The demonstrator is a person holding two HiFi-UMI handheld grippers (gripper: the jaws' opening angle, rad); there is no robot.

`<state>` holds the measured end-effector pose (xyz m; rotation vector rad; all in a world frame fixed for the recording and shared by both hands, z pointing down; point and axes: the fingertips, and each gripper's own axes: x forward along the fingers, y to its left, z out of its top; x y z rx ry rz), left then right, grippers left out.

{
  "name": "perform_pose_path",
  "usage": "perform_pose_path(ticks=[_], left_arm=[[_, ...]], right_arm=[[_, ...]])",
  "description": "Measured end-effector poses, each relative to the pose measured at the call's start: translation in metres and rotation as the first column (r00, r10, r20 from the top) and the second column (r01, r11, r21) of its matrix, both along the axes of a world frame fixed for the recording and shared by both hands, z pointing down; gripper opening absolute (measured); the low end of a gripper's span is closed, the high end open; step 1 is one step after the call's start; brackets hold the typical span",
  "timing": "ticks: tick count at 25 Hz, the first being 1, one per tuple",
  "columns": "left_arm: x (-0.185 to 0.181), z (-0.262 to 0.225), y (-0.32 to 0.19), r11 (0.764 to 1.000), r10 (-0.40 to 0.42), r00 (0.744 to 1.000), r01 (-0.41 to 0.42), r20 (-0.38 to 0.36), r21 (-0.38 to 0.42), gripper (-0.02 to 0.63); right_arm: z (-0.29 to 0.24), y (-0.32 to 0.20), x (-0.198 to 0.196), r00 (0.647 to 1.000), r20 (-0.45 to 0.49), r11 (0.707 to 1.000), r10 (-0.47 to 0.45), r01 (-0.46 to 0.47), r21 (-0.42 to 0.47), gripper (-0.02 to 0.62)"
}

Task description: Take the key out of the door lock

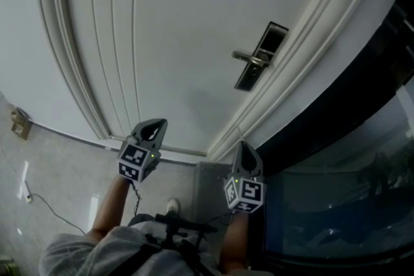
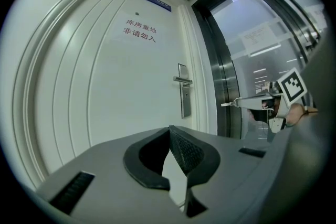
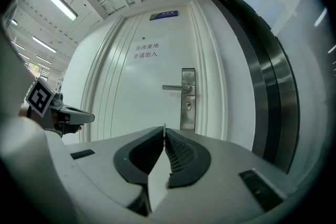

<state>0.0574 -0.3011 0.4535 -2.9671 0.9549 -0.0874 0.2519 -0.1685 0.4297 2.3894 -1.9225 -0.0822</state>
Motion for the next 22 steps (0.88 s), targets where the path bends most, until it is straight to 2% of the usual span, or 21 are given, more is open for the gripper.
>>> perform_pose_path(ticks=[22], left_arm=[[0.01,-0.001,-0.007,1.0,-0.015,1.0,0.015,0.001,-0.009,-0.008]], right_arm=[[0.004,-0.01,0.009,1.0,0.003,0.999,-0.027,0.027,-0.023,0.02]])
